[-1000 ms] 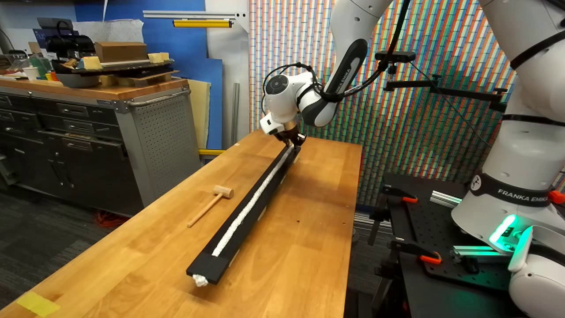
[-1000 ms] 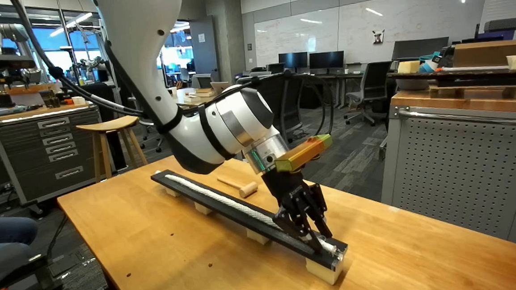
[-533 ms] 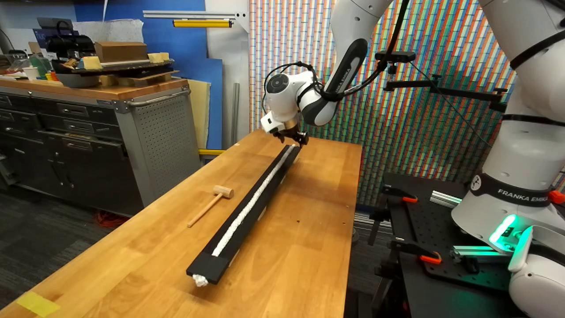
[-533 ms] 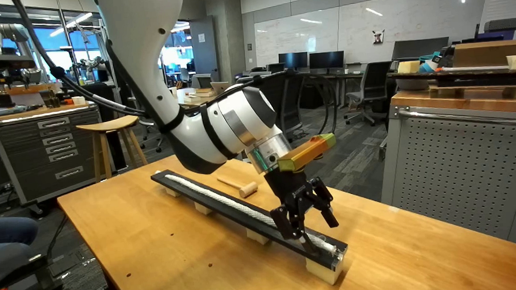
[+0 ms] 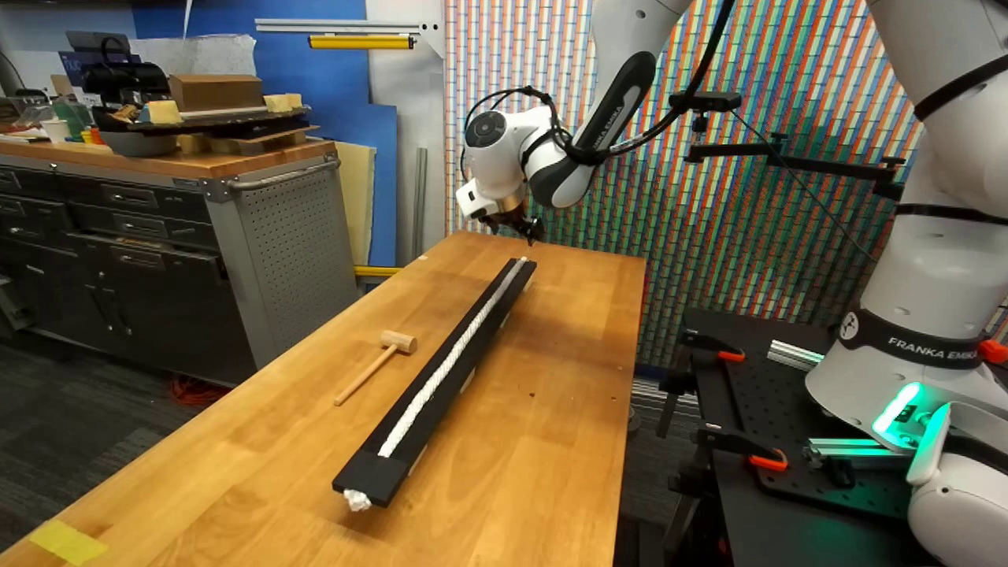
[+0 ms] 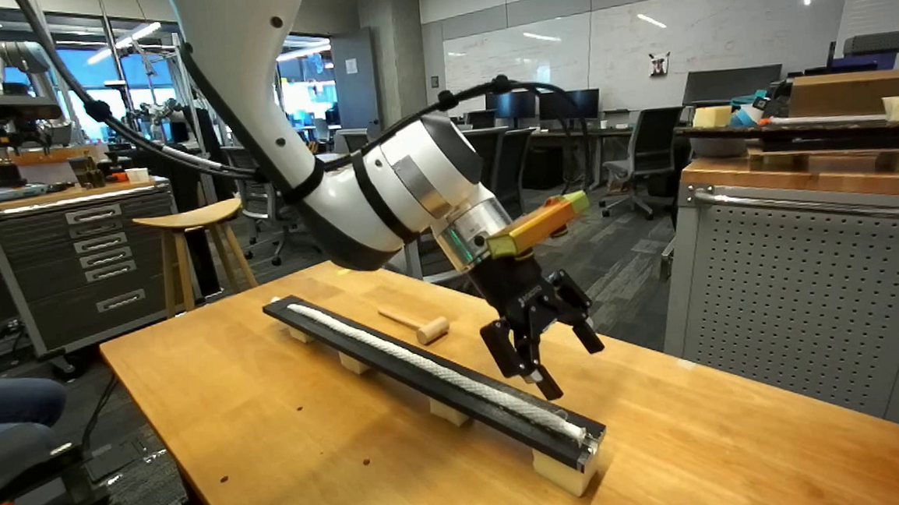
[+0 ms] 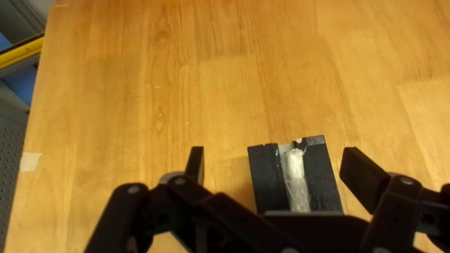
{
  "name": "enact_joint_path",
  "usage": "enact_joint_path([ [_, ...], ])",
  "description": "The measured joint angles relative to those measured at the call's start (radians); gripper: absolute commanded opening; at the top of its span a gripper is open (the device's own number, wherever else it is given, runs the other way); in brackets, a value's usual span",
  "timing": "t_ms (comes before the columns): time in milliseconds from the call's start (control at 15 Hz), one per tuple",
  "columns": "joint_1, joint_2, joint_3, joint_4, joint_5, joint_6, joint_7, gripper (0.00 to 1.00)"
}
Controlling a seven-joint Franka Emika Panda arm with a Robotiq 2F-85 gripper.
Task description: Put the rope in the hole of the black object
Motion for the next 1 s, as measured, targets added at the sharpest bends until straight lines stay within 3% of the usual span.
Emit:
enact_joint_path([
  [533,0.071,-0.166,0.009,0.005,0.056,-0.353,0.129,1.00],
  [1000,0.079,-0.207,0.054,0.050,0.366,-0.637,0.112,1.00],
])
